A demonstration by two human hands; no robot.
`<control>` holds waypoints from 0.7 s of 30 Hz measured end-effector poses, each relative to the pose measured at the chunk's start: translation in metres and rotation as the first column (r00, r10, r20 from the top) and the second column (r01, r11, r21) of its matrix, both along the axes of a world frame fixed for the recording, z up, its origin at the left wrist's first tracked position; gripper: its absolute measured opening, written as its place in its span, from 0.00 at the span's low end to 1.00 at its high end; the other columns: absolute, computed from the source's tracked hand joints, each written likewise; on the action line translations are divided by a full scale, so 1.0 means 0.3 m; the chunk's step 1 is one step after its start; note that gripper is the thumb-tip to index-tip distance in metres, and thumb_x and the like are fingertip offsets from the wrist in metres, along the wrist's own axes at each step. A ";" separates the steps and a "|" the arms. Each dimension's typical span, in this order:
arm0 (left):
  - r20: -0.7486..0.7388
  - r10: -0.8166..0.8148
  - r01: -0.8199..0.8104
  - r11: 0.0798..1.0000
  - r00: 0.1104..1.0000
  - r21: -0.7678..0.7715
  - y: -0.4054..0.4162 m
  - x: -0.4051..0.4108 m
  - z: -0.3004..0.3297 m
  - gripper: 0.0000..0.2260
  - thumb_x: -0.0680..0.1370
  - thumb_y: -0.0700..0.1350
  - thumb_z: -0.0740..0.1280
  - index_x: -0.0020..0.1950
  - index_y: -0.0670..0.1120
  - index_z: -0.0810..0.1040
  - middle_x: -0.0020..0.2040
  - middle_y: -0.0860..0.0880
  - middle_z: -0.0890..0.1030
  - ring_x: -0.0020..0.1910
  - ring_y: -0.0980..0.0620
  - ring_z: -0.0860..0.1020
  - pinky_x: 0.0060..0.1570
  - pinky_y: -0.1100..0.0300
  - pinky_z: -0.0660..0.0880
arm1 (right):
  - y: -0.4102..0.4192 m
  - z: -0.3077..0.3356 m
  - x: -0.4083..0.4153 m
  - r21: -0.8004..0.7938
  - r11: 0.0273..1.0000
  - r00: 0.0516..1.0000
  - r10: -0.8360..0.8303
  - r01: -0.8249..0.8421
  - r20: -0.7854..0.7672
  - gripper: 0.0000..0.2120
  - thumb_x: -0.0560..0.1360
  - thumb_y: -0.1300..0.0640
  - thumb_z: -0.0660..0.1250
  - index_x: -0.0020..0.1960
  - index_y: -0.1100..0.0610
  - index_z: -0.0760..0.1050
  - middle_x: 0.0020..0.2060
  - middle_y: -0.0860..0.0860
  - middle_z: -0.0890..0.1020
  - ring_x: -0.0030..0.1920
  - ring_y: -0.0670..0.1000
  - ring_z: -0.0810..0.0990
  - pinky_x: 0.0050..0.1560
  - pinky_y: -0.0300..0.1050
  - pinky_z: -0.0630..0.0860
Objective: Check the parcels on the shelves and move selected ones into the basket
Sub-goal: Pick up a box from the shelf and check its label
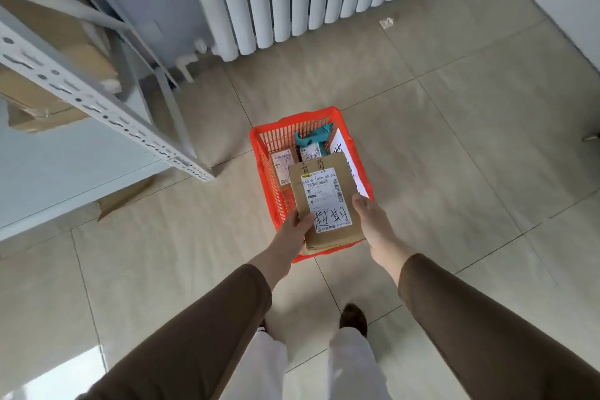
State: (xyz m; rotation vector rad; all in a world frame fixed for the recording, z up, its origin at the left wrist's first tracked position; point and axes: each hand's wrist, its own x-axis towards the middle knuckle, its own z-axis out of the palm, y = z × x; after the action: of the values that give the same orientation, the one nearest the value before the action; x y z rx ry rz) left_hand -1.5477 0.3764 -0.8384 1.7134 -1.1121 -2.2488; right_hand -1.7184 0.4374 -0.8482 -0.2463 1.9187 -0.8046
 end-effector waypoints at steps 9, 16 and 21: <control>0.148 0.124 -0.131 0.991 0.981 0.034 0.008 -0.086 -0.522 0.15 0.87 0.49 0.59 0.74 0.52 0.71 0.62 0.54 0.81 0.57 0.54 0.79 0.53 0.60 0.74 | -0.045 -0.498 -0.075 0.036 0.993 0.984 0.109 -0.115 0.143 0.14 0.86 0.47 0.57 0.65 0.51 0.75 0.56 0.43 0.81 0.57 0.46 0.78 0.59 0.46 0.70; 0.346 0.129 -0.152 0.988 0.929 0.040 -0.020 -0.079 -0.794 0.18 0.88 0.50 0.56 0.77 0.48 0.68 0.63 0.49 0.78 0.60 0.46 0.77 0.59 0.51 0.74 | -0.079 -0.760 -0.029 0.061 0.983 0.953 0.152 -0.173 0.260 0.18 0.86 0.46 0.57 0.73 0.48 0.73 0.65 0.49 0.82 0.67 0.56 0.78 0.73 0.61 0.71; 0.425 0.123 -0.157 0.987 0.897 0.045 -0.038 -0.094 -0.883 0.18 0.88 0.48 0.54 0.79 0.49 0.63 0.60 0.49 0.74 0.54 0.49 0.75 0.53 0.55 0.71 | -0.103 -0.884 -0.007 0.092 0.980 0.953 0.149 -0.179 0.264 0.21 0.85 0.46 0.58 0.77 0.48 0.69 0.68 0.49 0.80 0.69 0.56 0.76 0.74 0.60 0.70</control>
State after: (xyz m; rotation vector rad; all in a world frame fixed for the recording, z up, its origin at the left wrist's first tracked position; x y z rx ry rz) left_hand -1.5759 0.3648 -1.1032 2.3075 -0.9331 -1.9073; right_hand -1.7205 0.4066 -1.1133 -0.2167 1.6699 -0.5820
